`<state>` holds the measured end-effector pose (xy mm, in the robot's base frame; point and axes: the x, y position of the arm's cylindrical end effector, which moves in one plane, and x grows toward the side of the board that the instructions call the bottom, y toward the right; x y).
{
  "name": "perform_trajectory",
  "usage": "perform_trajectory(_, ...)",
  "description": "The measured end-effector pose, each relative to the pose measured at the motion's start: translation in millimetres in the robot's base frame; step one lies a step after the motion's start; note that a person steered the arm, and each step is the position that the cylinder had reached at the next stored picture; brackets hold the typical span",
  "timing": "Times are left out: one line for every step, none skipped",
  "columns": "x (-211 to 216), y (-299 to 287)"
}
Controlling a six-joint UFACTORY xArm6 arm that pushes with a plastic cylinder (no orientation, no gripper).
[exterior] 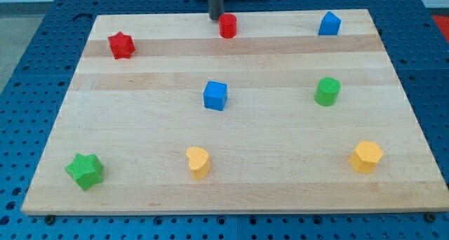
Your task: Push the red circle to the left side of the green circle
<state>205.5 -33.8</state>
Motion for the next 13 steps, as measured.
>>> perform_trajectory(24, 20)
perform_trajectory(47, 37)
perform_trajectory(69, 37)
perform_trajectory(86, 37)
perform_trajectory(101, 37)
perform_trajectory(106, 37)
perform_trajectory(106, 37)
perform_trajectory(97, 54)
perform_trajectory(114, 88)
perform_trajectory(151, 89)
perform_trajectory(180, 89)
perform_trajectory(200, 74)
perform_trajectory(216, 64)
